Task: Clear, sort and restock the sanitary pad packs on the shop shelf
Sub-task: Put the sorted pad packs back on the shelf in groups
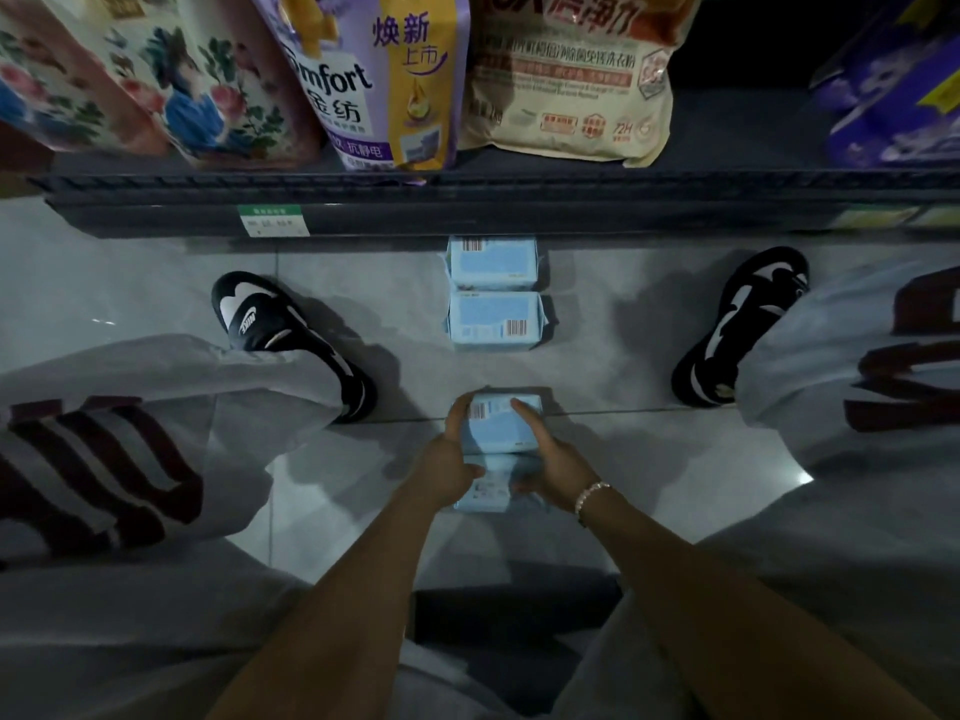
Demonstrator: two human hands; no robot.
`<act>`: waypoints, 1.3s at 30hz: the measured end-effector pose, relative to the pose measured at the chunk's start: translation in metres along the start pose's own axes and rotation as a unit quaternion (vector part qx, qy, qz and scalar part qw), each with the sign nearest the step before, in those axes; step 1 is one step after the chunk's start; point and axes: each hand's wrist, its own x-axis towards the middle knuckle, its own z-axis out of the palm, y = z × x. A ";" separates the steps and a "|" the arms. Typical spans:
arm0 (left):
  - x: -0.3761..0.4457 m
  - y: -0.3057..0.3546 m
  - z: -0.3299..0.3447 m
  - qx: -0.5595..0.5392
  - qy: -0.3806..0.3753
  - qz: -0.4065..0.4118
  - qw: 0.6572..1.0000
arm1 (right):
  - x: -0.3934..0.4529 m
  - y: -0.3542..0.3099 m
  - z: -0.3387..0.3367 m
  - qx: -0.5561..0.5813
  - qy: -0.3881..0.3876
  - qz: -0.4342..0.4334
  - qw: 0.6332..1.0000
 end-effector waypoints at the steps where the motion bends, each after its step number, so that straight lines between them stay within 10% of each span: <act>1: 0.002 0.004 -0.001 -0.020 0.014 0.019 1.000 | 0.004 0.000 -0.004 -0.006 0.014 0.011 1.000; 39: -0.017 0.115 -0.067 -0.207 0.082 -0.013 0.975 | -0.014 -0.078 -0.132 0.107 0.028 -0.035 0.993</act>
